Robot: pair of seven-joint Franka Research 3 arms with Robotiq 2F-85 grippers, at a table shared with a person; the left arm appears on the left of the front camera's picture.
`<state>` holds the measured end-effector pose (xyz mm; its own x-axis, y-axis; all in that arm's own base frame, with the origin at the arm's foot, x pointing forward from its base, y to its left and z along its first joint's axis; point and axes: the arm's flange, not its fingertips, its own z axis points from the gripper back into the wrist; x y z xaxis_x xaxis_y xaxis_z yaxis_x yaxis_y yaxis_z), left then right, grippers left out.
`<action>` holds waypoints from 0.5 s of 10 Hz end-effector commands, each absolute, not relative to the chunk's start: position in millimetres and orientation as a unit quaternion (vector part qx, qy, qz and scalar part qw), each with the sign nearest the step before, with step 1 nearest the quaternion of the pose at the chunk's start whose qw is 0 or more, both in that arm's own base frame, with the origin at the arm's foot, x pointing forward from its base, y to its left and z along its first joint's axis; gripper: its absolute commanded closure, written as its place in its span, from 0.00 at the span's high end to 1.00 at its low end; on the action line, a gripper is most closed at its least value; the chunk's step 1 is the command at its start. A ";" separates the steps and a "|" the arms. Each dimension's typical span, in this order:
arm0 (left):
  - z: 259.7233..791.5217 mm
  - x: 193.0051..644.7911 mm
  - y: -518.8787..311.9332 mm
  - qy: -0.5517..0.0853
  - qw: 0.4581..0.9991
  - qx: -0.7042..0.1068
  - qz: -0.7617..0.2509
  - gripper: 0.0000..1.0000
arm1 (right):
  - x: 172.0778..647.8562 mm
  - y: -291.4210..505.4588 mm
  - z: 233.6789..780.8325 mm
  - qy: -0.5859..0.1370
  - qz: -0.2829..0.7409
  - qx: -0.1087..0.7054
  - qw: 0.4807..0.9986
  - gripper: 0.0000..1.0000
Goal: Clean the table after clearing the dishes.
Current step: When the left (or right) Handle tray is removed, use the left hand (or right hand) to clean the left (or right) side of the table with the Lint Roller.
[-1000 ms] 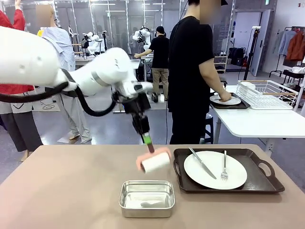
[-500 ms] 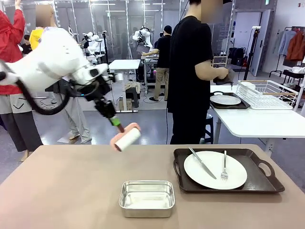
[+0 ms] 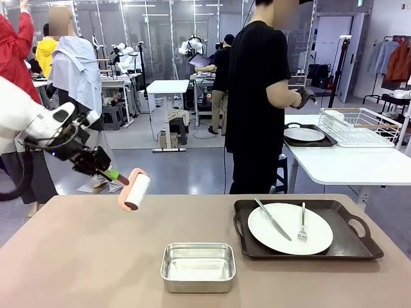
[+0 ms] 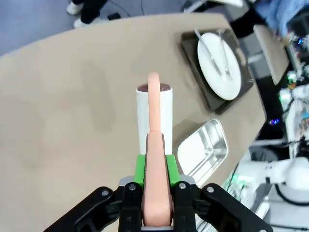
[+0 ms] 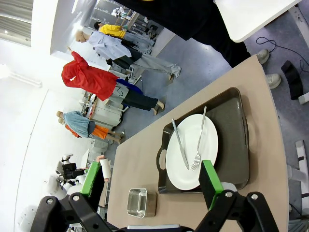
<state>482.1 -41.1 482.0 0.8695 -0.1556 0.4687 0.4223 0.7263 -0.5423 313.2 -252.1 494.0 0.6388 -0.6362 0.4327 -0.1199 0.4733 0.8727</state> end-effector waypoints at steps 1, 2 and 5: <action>448.8 483.1 -42.0 -0.228 0.893 -0.374 -0.102 0.00 | 311.6 -251.5 496.1 -0.395 -0.163 0.488 0.761 1.00; 432.5 489.9 -38.8 -0.209 0.893 -0.392 -0.075 0.00 | 311.6 -251.5 496.1 -0.395 -0.163 0.488 0.761 1.00; 444.0 481.2 -32.5 -0.197 0.900 -0.378 -0.092 0.00 | 311.6 -251.5 496.1 -0.395 -0.163 0.488 0.761 1.00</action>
<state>487.4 -35.3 427.6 0.9178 0.0045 0.3969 0.2864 0.6848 -0.6701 313.3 -252.0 493.8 0.6394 -0.6360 0.4322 -0.1196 0.4730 0.8729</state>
